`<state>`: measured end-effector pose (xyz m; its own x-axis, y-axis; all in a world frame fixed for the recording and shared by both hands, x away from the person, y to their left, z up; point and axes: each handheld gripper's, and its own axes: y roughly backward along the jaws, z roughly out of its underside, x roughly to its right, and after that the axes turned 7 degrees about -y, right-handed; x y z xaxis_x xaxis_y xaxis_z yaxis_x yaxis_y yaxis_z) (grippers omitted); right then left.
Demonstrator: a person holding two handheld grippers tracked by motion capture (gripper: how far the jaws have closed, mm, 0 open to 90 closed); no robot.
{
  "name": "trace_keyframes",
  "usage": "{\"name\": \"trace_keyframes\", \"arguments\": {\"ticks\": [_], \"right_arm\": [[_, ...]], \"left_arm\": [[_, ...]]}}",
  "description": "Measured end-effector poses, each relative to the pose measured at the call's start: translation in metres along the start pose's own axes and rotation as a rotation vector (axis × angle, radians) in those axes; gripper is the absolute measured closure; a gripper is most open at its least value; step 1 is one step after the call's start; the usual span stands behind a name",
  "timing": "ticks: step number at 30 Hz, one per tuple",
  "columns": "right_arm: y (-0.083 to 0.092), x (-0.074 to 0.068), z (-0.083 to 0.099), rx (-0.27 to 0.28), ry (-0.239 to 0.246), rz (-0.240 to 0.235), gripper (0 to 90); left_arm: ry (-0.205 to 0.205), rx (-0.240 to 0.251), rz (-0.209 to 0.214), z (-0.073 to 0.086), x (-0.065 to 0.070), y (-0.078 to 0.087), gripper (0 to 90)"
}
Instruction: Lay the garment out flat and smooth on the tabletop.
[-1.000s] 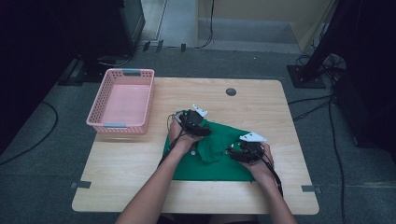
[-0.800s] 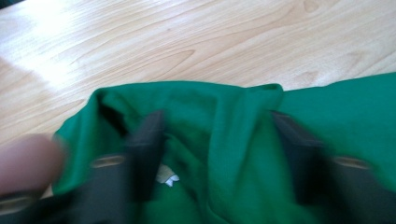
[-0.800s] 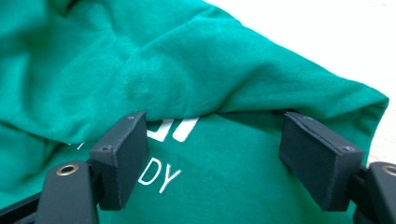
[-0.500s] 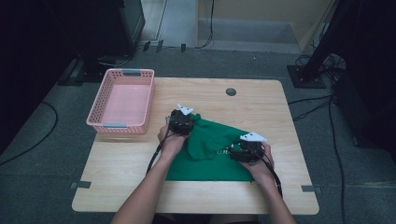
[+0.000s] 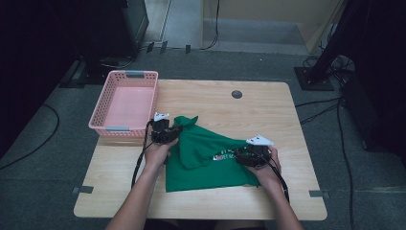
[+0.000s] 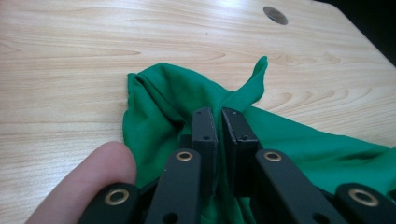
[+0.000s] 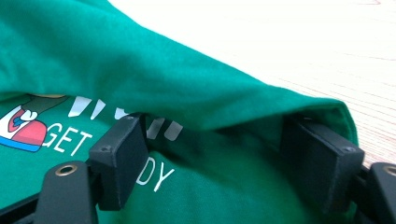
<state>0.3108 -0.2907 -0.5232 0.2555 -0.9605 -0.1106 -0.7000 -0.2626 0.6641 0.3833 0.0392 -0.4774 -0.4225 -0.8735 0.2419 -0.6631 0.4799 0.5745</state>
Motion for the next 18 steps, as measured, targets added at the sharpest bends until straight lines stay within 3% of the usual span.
{"name": "trace_keyframes", "arguments": {"ticks": [2,7,13,15,16,18], "right_arm": [[0.0,0.001,0.0,0.001,-0.015,0.01,23.4],[0.002,0.004,0.001,0.002,-0.024,0.02,23.4],[0.005,0.011,0.003,0.006,-0.049,0.051,23.7],[0.009,0.011,0.003,0.003,-0.031,0.068,26.8],[0.014,0.009,0.002,0.019,-0.025,0.066,27.7],[0.025,0.001,-0.003,0.079,-0.025,0.009,27.8]], "left_arm": [[0.046,0.03,-0.004,-0.005,-0.009,0.006,86.7],[0.03,0.038,-0.065,-0.01,-0.019,0.012,88.0],[0.057,0.057,-0.068,-0.012,-0.028,0.019,87.8],[0.04,0.055,-0.055,-0.012,-0.026,0.019,87.5],[0.03,0.051,-0.053,-0.012,-0.024,0.019,87.3],[0.033,0.052,-0.051,-0.011,-0.023,0.017,87.0]]}}
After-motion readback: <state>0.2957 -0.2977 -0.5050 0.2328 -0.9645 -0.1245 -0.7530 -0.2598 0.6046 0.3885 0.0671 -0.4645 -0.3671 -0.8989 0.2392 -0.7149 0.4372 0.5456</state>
